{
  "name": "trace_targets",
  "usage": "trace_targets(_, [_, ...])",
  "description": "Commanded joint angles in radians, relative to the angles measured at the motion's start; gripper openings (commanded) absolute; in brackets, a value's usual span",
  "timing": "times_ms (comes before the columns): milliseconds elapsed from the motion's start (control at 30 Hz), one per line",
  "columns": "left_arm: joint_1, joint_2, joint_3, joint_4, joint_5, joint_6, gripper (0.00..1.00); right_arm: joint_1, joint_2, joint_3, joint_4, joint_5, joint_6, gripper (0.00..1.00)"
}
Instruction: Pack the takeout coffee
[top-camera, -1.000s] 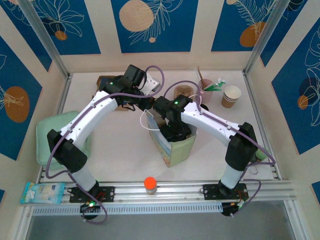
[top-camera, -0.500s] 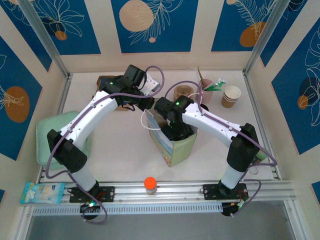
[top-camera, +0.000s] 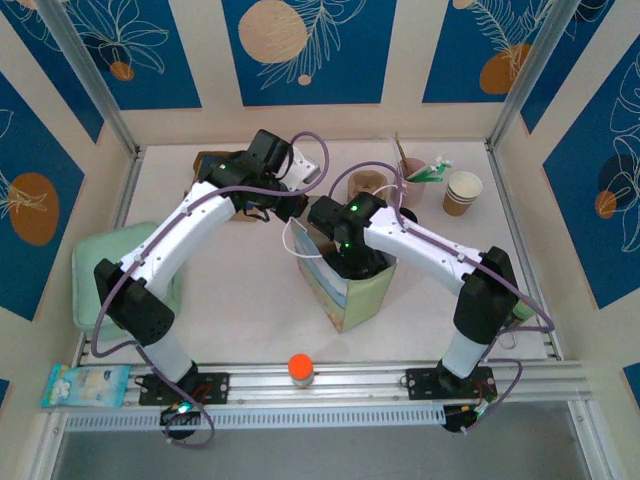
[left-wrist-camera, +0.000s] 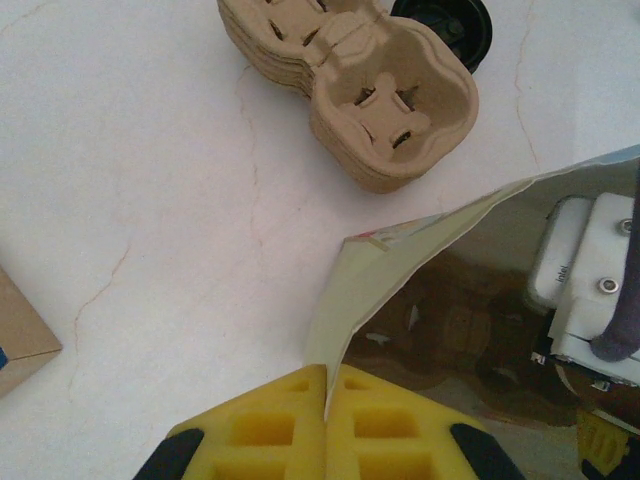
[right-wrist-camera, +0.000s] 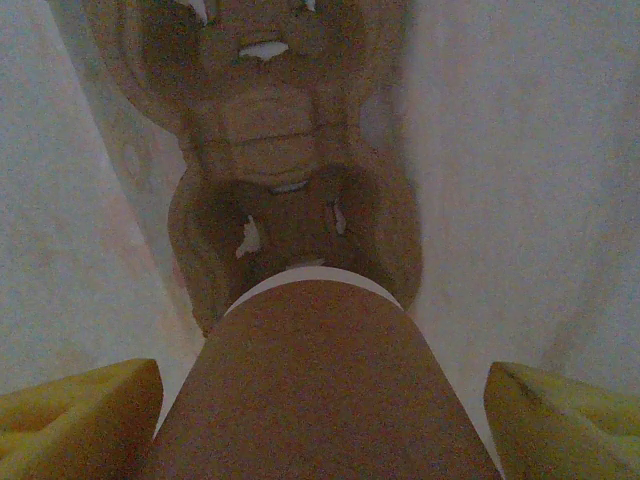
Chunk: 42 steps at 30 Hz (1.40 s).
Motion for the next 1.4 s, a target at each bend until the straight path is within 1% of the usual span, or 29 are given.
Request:
trace_targets(0, [-0.003,-0.001,0.021,-0.044,-0.030,0.016,0.06,0.006,-0.022,-0.009,-0.027,0.006,0.016,0.34])
trace_targets(300, [-0.003,-0.004,0.018,-0.042,-0.033,0.019,0.06,0.008,-0.021,-0.031,0.004,-0.034,0.010,0.33])
trace_targets(1367, [-0.003,-0.003,0.019,-0.039,-0.036,0.021,0.06,0.009,-0.014,-0.031,0.014,-0.043,0.006,0.34])
